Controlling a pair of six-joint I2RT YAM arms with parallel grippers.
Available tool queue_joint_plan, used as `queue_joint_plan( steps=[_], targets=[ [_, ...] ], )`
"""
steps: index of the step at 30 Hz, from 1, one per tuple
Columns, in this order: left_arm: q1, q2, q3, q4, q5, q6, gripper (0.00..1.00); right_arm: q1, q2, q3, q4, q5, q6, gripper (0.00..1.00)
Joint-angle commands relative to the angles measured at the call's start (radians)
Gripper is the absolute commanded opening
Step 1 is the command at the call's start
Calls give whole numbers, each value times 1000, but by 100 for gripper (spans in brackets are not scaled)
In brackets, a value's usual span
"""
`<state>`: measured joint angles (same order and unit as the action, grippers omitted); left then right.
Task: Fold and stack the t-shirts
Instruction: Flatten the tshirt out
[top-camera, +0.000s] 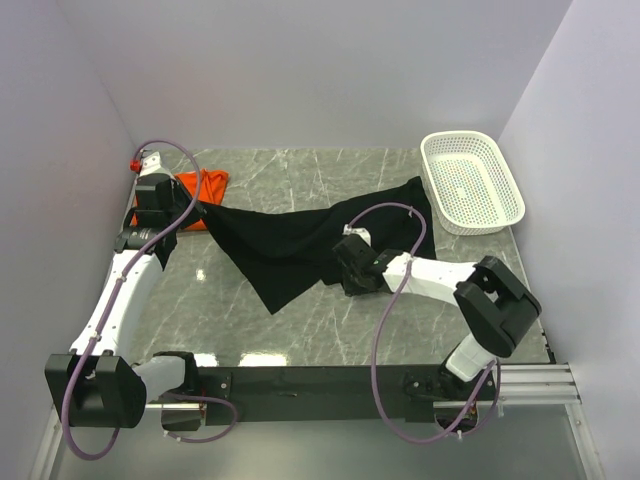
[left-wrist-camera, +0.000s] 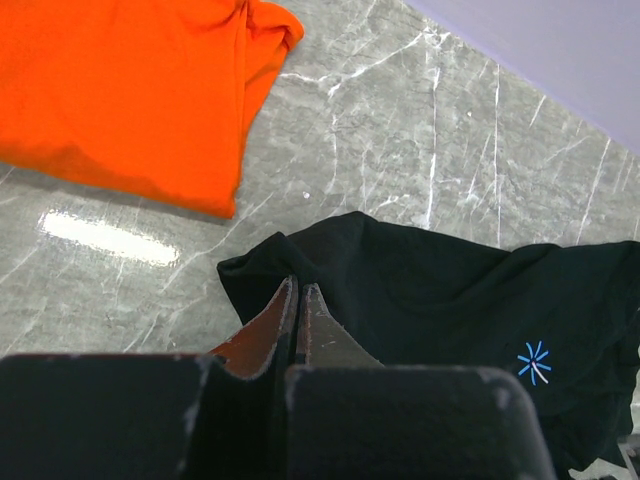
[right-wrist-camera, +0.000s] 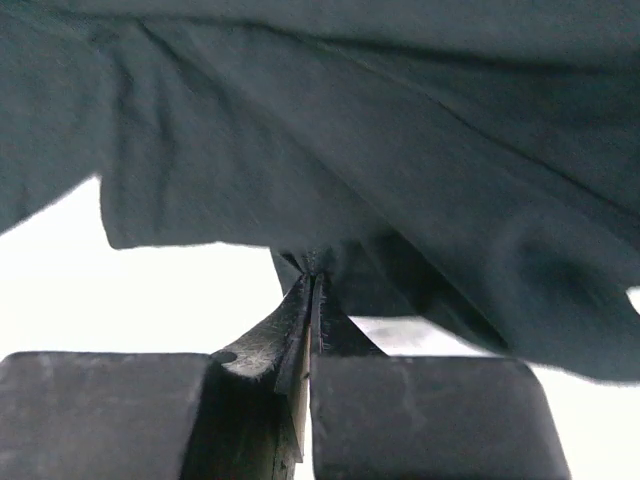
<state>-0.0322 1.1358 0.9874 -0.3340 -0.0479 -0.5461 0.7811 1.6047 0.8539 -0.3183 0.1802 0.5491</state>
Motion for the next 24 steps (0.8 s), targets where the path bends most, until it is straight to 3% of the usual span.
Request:
queue_joint_plan(
  steps=[1,15,18,24],
  targets=[
    [3,-33,17,33,20,-5,1,6,-98,-15,-51,57,-5,0],
    [3,-60,33,15,31,0,0,-23,-529,112,-274,205,-78,0],
    [3,-61,28,18,31,2,0,-63,-557,114,-266,212,-103,0],
    [3,-18,17,26,40,2,0,-128,-491,30,-147,42,-115,0]
  ],
)
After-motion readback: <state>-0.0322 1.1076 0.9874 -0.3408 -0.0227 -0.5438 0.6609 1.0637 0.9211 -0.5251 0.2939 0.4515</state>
